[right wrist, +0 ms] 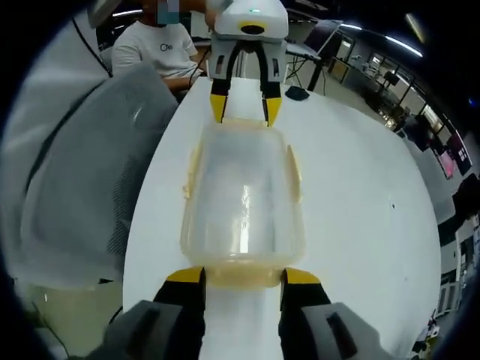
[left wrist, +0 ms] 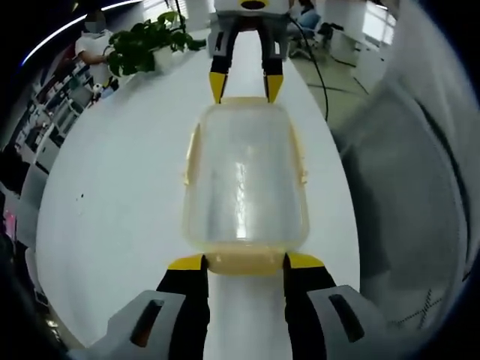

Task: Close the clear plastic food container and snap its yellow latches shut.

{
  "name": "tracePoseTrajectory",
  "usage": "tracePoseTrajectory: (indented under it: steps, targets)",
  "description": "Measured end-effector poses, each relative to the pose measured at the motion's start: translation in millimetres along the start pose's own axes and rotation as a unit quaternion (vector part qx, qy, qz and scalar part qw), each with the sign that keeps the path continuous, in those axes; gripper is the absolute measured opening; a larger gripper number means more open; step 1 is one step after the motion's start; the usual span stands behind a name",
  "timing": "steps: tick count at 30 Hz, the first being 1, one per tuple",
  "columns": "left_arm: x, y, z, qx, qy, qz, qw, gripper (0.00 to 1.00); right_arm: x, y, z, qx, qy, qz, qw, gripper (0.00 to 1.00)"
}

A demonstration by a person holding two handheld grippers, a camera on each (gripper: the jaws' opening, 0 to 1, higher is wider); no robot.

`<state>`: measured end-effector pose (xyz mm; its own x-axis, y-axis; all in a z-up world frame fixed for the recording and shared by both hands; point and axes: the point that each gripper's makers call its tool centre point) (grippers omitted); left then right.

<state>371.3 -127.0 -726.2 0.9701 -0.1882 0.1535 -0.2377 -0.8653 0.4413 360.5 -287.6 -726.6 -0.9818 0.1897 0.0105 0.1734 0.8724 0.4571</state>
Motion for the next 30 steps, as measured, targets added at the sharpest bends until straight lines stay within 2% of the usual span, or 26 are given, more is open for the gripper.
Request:
tracePoseTrajectory:
  steps: [14, 17, 30]
  targets:
    - [-5.5, -7.6, 10.8, 0.007, -0.006, -0.007, 0.9999, 0.36, 1.1, -6.6, 16.2, 0.005, 0.003, -0.007, 1.0, 0.36]
    - [-5.5, -7.8, 13.0, 0.01, -0.004, -0.006, 0.9999, 0.36, -0.1, -6.5, 15.4, -0.003, 0.006, -0.001, 1.0, 0.36]
    - [-6.3, -6.9, 13.9, 0.008, -0.005, -0.008, 0.9999, 0.37, 0.7, -8.7, 15.5, 0.006, 0.005, -0.003, 1.0, 0.37]
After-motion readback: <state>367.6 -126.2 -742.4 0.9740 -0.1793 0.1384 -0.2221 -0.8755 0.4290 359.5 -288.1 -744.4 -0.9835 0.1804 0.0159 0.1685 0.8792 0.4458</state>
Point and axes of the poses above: the point that each gripper's makers call its tool centre point, and the gripper's own axes: z roughly forward along the fingers, x roughly to its left, y roughly out of its top, and after that the axes turned 13 degrees about z, right-handed
